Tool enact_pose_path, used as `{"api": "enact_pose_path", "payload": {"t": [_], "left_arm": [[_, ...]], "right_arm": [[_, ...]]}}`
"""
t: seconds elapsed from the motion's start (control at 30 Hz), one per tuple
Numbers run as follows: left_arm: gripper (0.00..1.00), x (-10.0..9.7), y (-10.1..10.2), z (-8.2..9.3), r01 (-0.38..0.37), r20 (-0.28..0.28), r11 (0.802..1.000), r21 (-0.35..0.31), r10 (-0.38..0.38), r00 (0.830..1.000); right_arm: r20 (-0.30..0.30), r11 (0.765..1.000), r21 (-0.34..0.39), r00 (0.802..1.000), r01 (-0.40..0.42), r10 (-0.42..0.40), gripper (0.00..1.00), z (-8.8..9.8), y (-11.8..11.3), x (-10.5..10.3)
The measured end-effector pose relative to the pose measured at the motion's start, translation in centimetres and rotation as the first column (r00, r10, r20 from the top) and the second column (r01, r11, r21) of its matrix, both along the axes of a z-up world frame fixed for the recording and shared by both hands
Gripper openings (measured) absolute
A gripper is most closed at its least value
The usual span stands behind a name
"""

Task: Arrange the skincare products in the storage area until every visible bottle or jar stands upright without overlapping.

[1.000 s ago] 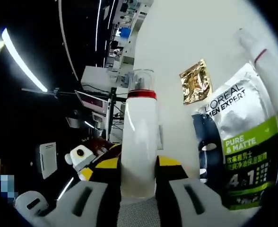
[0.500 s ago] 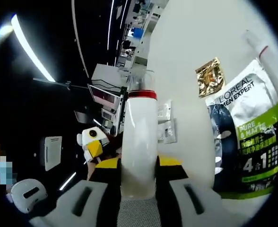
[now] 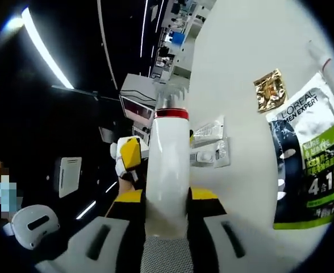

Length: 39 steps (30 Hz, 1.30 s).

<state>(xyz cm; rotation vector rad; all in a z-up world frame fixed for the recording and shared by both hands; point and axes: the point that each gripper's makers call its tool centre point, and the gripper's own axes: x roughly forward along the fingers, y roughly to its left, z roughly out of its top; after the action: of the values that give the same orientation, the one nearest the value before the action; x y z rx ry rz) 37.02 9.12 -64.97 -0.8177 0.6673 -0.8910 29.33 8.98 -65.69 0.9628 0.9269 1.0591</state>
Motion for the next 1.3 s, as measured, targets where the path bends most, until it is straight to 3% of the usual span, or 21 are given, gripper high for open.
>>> {"api": "enact_pose_path", "payload": {"t": [0.17,0.33,0.57,0.63,0.8,0.87,1.23,1.3], "left_arm": [[0.54,-0.4,-1.0,0.0,0.063,-0.015,0.998,-0.016,-0.063,0.998],[0.52,-0.2,-1.4,0.2,0.080,-0.010,0.996,-0.041,-0.081,0.997],[0.40,-0.9,-2.3,1.3,0.153,0.024,0.983,-0.103,-0.151,0.988],[0.36,-1.0,-2.4,1.2,0.155,0.012,0.983,-0.103,-0.154,0.988],[0.35,-1.1,-2.7,1.3,0.179,0.062,0.977,-0.117,-0.173,0.983],[0.35,-1.1,-2.8,1.2,0.179,0.055,0.976,-0.121,-0.174,0.983],[0.29,-1.0,-3.0,1.7,0.174,0.052,0.976,-0.135,-0.168,0.984],[0.29,-1.1,-3.1,2.0,0.178,0.074,0.976,-0.127,-0.170,0.983]], "right_arm": [[0.019,1.000,0.005,1.000,-0.024,0.024,0.26,0.5,0.2,-0.5],[0.046,0.999,-0.005,0.998,-0.051,0.051,0.26,0.6,0.2,-0.8],[0.077,0.995,-0.015,0.992,-0.095,0.096,0.26,0.5,0.1,-1.4],[0.079,0.995,-0.028,0.992,-0.095,0.097,0.26,0.3,0.0,-1.4],[0.104,0.993,-0.048,0.988,-0.110,0.114,0.26,0.0,-0.1,-1.7],[0.104,0.992,-0.051,0.988,-0.112,0.117,0.26,-0.1,-0.1,-1.7],[0.221,0.987,-0.114,0.966,-0.109,0.132,0.26,-0.9,-0.4,-1.3],[0.246,0.984,-0.139,0.959,-0.112,0.144,0.26,-1.2,-0.3,-1.3]]}}
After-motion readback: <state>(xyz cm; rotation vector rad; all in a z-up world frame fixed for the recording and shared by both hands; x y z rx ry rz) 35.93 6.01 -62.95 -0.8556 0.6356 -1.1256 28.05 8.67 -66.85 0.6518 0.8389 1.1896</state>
